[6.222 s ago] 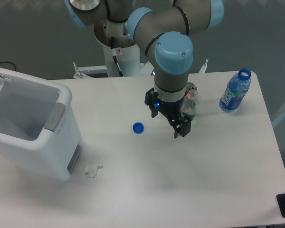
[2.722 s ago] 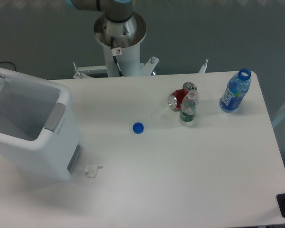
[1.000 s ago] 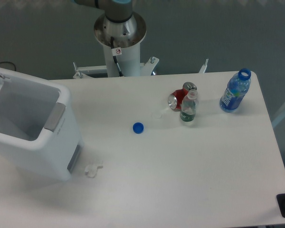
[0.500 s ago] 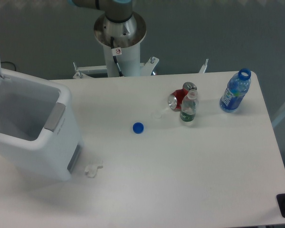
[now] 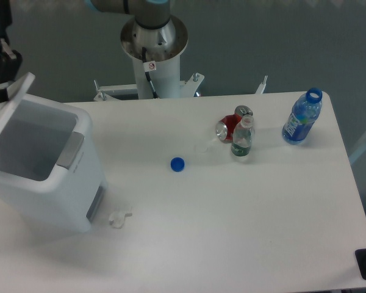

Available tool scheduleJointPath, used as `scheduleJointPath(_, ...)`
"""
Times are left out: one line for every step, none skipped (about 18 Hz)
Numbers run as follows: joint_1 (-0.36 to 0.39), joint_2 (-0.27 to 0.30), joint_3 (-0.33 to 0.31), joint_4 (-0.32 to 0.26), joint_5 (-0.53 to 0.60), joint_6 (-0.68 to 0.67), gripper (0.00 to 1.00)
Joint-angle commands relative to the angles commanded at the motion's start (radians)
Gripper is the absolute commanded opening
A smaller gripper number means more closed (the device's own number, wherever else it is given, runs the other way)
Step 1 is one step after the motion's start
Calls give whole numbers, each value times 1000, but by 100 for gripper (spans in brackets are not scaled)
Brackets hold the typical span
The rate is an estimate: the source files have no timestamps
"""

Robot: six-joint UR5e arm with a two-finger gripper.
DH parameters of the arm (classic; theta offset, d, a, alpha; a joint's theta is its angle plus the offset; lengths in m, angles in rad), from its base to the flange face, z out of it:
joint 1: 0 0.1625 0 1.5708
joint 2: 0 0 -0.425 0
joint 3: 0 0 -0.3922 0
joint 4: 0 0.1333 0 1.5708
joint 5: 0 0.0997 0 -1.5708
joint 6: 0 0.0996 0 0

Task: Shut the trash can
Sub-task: 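Push the raised lid forward and down with the gripper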

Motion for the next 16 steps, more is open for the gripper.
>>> scheduleJointPath(3,-3,0,0,-8,0,0)
scheduleJointPath(8,-3,0,0,-8,0,0)
scheduleJointPath(14,-6,0,0,-9,0,0)
scheduleJointPath(15,-11,0,0,-9,0,0)
scheduleJointPath(20,-12,0,2,-8,2,0)
scheduleJointPath(26,-15,0,2,-8,2,0)
scheduleJointPath(35,-23,0,2,-9,2,0)
scheduleJointPath(40,-28,-2,2,-9,3,0)
scheduleJointPath(40,-29,-3,2,-9,3,0)
scheduleJointPath(41,-37,-3,2,-9,5,0)
scheduleJointPath(42,-46,-3,2,-9,5,0)
scheduleJointPath(45,-54,-3,2,-9,6,0)
scheduleJointPath(48,-58,-3,2,-9,8,0)
scheduleJointPath(49,-60,-5,2,-9,8,0)
scheduleJointPath(49,-66,-5,0,-9,9,0)
scheduleJointPath(49,-72,-5,2,-9,9,0)
